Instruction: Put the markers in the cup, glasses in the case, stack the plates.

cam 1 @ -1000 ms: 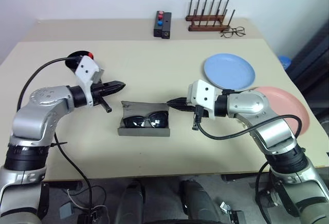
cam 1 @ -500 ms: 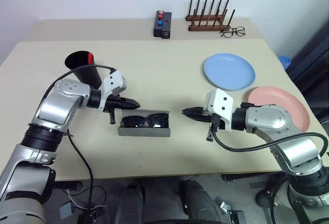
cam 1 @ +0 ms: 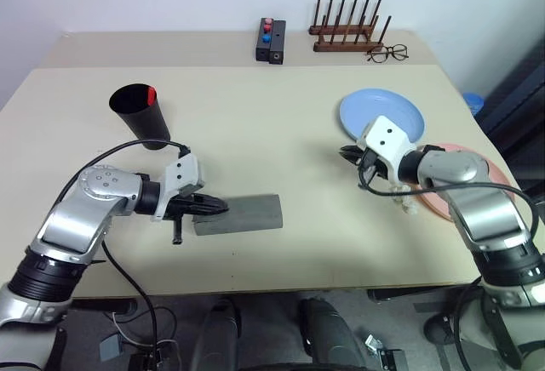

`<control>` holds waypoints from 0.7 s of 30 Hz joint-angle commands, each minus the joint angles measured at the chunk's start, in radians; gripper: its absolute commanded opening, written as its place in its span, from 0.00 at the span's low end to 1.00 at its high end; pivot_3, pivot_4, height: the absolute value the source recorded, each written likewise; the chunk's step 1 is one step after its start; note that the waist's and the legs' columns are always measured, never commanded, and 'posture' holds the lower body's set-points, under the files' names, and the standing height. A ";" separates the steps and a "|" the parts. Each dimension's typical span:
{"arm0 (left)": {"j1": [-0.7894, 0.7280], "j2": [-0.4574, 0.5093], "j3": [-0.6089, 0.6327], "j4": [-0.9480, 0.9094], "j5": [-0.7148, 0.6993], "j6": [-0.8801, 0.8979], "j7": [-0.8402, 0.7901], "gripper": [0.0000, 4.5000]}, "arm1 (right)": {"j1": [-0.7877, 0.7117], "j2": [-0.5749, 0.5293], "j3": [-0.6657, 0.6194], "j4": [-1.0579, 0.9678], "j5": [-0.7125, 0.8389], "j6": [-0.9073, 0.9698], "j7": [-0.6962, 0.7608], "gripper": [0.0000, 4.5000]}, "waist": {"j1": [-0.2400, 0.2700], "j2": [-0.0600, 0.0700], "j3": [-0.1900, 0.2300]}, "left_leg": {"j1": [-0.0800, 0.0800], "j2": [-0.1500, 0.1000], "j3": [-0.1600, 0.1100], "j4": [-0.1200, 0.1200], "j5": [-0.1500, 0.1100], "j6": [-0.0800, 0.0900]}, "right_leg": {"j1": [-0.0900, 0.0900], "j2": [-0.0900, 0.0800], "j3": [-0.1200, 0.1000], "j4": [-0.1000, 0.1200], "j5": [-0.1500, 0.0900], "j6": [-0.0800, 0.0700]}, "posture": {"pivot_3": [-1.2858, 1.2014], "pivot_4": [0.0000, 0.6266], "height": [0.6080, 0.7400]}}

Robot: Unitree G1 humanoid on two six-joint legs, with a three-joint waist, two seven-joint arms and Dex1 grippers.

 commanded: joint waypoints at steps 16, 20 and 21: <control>0.184 -0.084 0.205 -0.349 -0.214 0.082 0.249 0.00 | -0.177 0.053 0.121 0.563 -0.372 -0.360 -0.236 0.43 | 0.000 0.001 0.000 | 0.000 0.000 0.000 0.000 0.000 0.000 | 0.001 0.000 0.000 0.000 0.000 0.000 | 0.52 0.24 0.99; 0.194 -0.114 0.192 -0.389 -0.251 0.108 0.293 0.00 | -0.171 0.061 0.112 0.567 -0.386 -0.390 -0.246 0.01 | -0.002 0.001 0.000 | 0.001 0.000 0.000 0.000 0.000 0.000 | 0.001 0.000 0.000 0.000 0.000 0.001 | 0.52 0.24 0.99; 0.197 -0.118 0.186 -0.393 -0.252 0.108 0.301 0.00 | -0.166 0.057 0.114 0.554 -0.397 -0.398 -0.251 0.01 | -0.003 0.001 0.000 | 0.001 0.000 0.000 0.000 0.000 0.000 | 0.001 0.000 0.000 0.001 0.000 0.001 | 0.52 0.24 0.99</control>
